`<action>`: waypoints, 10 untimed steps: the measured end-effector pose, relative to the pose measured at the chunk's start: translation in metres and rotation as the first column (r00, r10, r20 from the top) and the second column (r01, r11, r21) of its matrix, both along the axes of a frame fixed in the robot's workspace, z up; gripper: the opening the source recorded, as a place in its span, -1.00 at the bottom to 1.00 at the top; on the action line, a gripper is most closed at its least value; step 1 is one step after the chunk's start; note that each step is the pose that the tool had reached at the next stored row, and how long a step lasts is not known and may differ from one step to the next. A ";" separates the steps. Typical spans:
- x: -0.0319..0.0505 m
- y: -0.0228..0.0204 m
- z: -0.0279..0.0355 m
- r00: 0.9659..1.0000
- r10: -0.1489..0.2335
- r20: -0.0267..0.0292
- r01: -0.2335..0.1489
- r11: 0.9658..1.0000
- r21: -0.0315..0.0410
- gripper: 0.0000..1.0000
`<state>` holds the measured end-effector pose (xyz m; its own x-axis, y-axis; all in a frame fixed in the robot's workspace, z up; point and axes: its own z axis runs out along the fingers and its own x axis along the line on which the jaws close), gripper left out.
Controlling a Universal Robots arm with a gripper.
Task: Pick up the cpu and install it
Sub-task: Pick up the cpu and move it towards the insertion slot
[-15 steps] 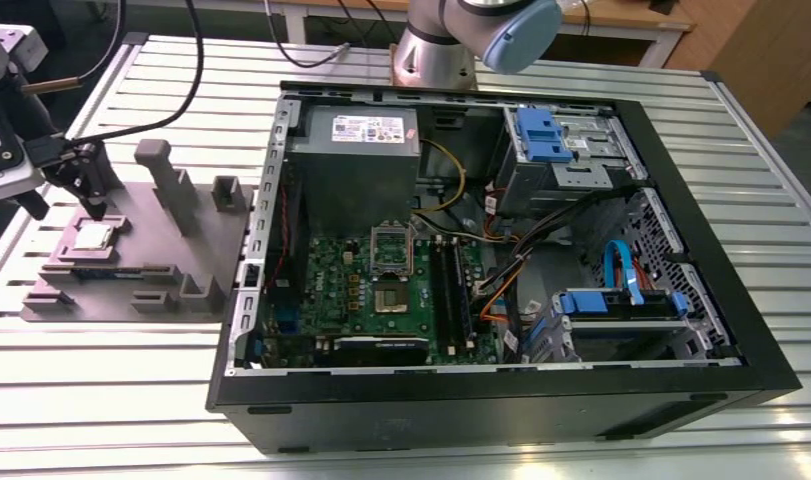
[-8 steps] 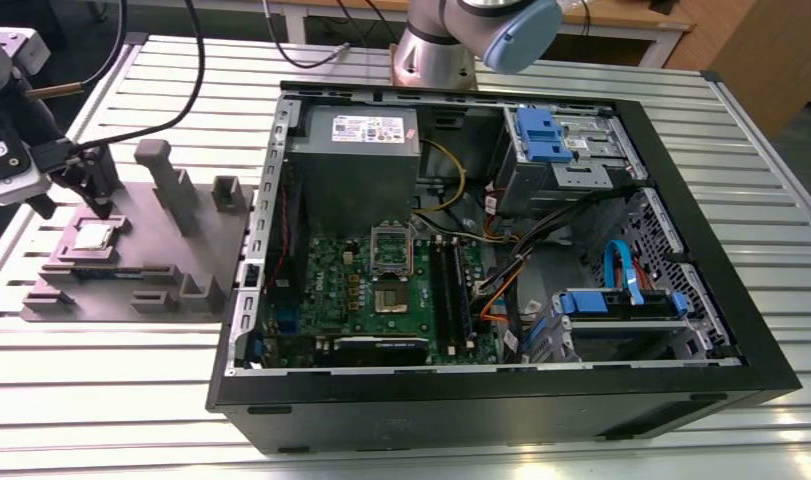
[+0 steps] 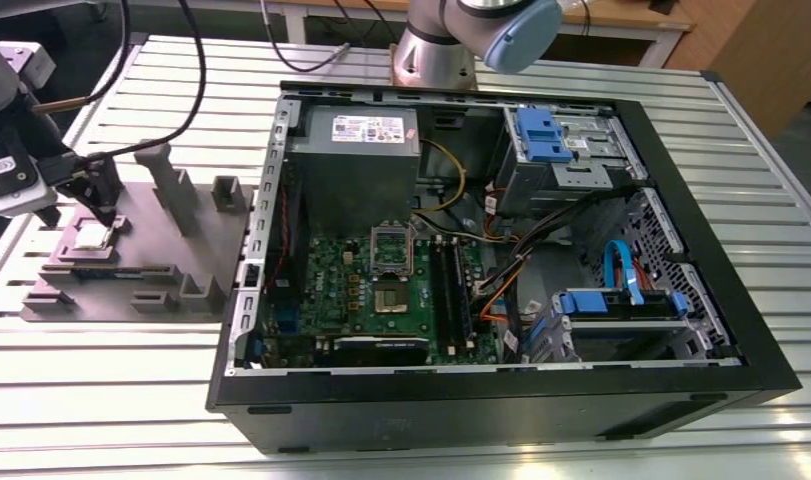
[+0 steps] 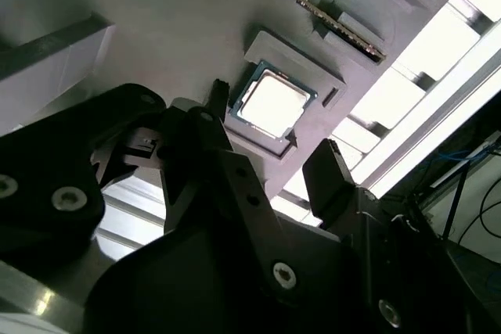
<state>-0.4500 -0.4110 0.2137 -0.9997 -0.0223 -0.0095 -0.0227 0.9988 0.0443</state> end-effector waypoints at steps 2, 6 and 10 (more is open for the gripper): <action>-0.0004 -0.0001 -0.0036 1.000 0.000 0.000 0.000 1.000 0.000 0.30; -0.0023 -0.0002 -0.0110 1.000 0.000 0.000 0.000 1.000 0.000 0.30; -0.0030 -0.0002 -0.0183 1.000 0.000 0.000 0.000 1.000 0.000 0.30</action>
